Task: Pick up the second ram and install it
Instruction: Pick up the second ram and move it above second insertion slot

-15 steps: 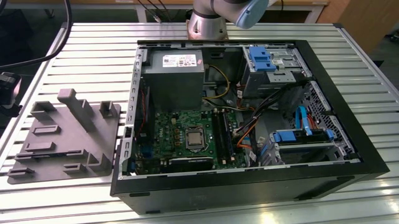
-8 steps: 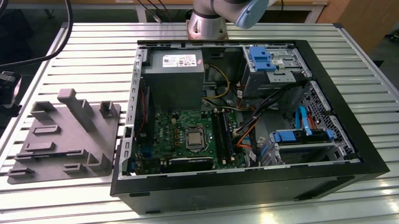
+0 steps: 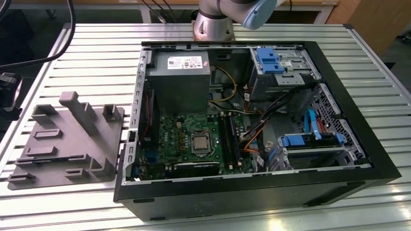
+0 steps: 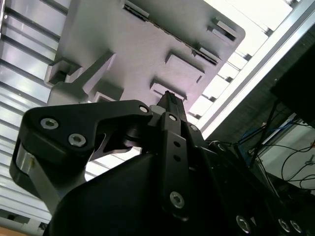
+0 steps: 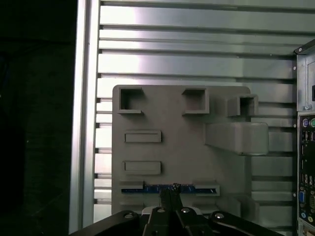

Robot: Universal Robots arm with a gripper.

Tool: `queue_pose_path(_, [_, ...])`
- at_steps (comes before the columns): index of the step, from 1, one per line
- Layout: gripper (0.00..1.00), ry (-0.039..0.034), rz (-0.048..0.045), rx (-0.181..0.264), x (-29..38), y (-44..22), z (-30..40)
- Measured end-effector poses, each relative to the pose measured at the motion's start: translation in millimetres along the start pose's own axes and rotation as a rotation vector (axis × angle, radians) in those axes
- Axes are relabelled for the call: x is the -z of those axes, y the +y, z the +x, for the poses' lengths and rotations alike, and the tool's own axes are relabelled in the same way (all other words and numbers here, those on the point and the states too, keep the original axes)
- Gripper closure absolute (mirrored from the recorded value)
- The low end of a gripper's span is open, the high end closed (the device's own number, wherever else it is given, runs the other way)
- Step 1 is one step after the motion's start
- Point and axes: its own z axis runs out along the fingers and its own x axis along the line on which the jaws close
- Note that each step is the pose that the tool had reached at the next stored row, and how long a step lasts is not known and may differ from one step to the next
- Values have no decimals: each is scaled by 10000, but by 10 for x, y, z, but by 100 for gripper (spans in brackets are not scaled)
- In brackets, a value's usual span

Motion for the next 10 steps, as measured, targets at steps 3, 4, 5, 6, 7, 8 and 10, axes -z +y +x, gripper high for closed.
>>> queue_pose_path(3, [89, 9, -5, 208, 0, 0, 0])
queue_pose_path(4, [89, 12, -7, 289, 0, 0, 0])
queue_pose_path(5, [89, 17, -9, 369, 0, 0, 0])
queue_pose_path(6, [89, 20, -11, 444, 0, 0, 0])
queue_pose_path(7, [89, 24, -12, 520, 0, 0, 0])
queue_pose_path(8, [89, 27, -15, 597, 0, 0, 0])
queue_pose_path(10, [89, 34, -19, 759, 0, 0, 0])
